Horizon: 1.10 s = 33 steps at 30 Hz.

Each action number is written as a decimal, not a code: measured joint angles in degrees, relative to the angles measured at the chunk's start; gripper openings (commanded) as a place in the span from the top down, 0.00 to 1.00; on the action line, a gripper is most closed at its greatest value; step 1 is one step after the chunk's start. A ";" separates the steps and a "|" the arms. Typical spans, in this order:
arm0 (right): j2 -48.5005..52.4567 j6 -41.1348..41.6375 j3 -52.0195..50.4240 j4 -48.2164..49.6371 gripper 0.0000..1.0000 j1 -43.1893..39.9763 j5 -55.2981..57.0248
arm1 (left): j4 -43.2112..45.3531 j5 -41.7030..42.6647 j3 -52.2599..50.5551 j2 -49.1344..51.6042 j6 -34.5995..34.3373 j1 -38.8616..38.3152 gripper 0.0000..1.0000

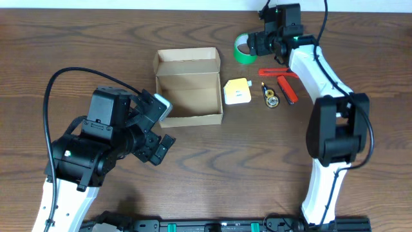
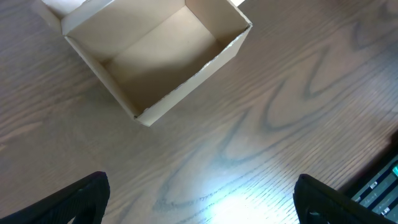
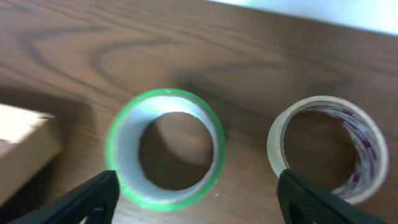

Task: Pack container
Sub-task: 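Reach the right gripper to the green tape roll, then grasp the green tape roll rim with the right gripper and lift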

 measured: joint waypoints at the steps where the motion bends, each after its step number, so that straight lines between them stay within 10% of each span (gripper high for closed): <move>1: 1.05 -0.04 0.26 0.15 0.24 -0.04 0.04 | 0.00 0.00 0.00 0.00 0.00 0.00 0.05; 18: 5.31 0.00 0.59 3.93 0.64 -0.04 -0.76 | 0.00 0.00 0.00 0.00 0.00 0.00 0.05; 33: 7.21 0.81 0.70 5.64 0.74 -0.04 -0.90 | 0.00 0.00 0.00 0.00 0.00 0.00 0.05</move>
